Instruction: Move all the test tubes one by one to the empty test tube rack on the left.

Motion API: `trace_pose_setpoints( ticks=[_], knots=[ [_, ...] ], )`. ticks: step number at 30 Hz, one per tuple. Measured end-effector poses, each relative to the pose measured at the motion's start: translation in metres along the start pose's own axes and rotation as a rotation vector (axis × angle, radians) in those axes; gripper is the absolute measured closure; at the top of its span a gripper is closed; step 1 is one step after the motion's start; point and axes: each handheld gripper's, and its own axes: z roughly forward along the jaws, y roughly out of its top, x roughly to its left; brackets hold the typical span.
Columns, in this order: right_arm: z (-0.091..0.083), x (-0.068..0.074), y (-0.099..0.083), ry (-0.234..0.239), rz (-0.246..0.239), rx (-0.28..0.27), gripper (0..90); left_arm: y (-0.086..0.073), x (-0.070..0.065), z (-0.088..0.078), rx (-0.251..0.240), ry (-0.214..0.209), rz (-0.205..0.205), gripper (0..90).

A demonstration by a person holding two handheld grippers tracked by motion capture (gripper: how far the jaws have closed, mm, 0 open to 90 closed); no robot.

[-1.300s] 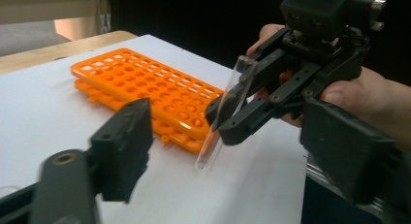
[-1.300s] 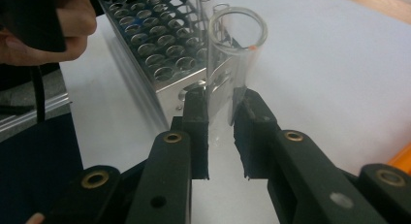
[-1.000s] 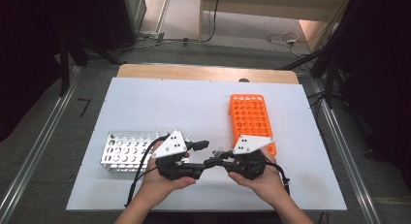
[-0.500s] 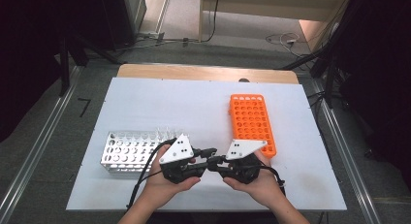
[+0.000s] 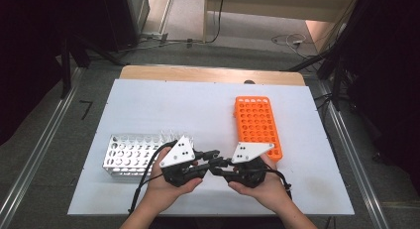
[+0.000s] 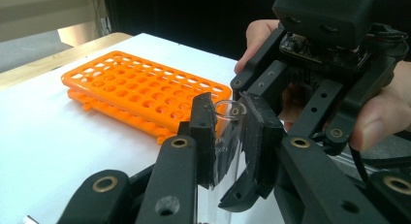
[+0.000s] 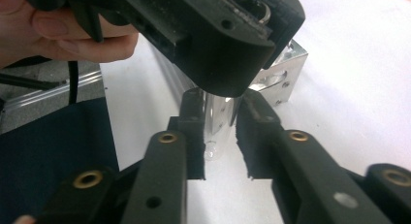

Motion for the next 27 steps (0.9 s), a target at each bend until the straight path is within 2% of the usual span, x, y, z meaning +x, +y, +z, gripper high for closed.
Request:
trace_pose_setpoints(
  ticks=[6, 9, 15, 19, 23, 27],
  knots=[
    [-0.002, -0.001, 0.000, 0.029, 0.000, -0.027, 47.8, 0.001, 0.004, -0.006, -0.014, 0.034, -0.002, 75.8],
    [-0.006, -0.002, 0.001, 0.023, -0.001, -0.040, 37.2, 0.002, 0.008, -0.012, -0.024, 0.049, -0.007, 75.8],
    [-0.013, -0.012, -0.003, -0.034, 0.030, -0.058, 20.2, 0.003, 0.019, -0.028, -0.039, 0.092, -0.015, 75.8],
    [-0.021, -0.021, -0.007, -0.071, 0.059, -0.090, 11.8, 0.004, 0.026, -0.039, -0.058, 0.126, -0.022, 75.8],
    [-0.027, -0.030, -0.011, -0.103, 0.081, -0.094, 1.1, 0.004, 0.034, -0.050, -0.070, 0.170, -0.039, 75.8],
    [-0.033, -0.039, -0.018, -0.115, 0.100, -0.099, 0.0, 0.004, 0.043, -0.062, -0.086, 0.205, -0.051, 75.8]
  ],
)
